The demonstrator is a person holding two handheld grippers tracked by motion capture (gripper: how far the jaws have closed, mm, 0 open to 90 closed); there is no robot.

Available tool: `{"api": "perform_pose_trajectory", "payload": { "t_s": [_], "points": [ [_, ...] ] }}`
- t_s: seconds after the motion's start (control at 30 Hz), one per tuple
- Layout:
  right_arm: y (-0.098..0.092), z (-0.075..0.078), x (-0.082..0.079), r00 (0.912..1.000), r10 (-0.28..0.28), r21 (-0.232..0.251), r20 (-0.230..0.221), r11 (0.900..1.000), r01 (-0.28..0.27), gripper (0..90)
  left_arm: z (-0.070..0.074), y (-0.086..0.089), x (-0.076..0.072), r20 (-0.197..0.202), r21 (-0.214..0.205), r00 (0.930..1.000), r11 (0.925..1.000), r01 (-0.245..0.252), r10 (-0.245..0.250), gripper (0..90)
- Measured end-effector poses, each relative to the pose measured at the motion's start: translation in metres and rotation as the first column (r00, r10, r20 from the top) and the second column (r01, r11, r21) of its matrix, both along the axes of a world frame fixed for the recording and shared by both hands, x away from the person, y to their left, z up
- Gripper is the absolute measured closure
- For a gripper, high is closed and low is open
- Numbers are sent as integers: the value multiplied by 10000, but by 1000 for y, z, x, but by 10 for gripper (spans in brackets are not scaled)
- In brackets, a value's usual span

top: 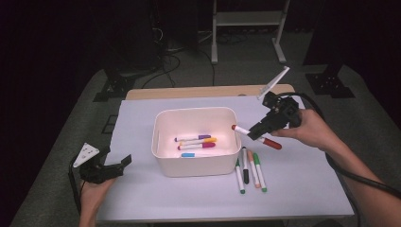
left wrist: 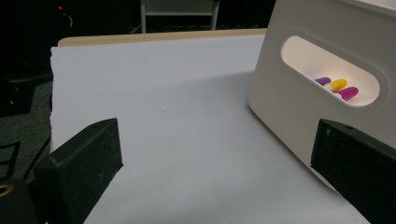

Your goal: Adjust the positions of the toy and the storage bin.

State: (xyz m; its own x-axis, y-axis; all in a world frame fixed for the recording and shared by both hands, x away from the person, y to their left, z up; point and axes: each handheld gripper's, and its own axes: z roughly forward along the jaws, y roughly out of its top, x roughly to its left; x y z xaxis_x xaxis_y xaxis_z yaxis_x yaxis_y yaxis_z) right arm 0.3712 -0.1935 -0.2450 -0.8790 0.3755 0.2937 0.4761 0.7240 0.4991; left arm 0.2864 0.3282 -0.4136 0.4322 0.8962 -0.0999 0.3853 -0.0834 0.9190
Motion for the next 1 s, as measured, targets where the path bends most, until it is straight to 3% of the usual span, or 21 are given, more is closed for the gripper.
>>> {"api": "perform_pose_trajectory", "payload": {
  "t_s": [0.2,0.43,0.7,1.0],
  "points": [
    [42,4,8,9966,823,-462,24,9955,-821,752,0,2,-1,27,-117,10000,9999,-34,34,7],
    [91,-2,19,9830,1830,-780,-107,9800,-1833,752,0,4,-3,80,-136,9999,9999,-80,81,7],
    [130,-16,29,9725,2297,-911,-373,9684,-2322,752,0,4,-4,93,-157,9999,9998,-80,82,7],
    [159,-34,37,9637,2624,-1184,-490,9565,-2665,752,0,5,-4,71,-177,9999,9998,-81,83,7]
  ]
}}
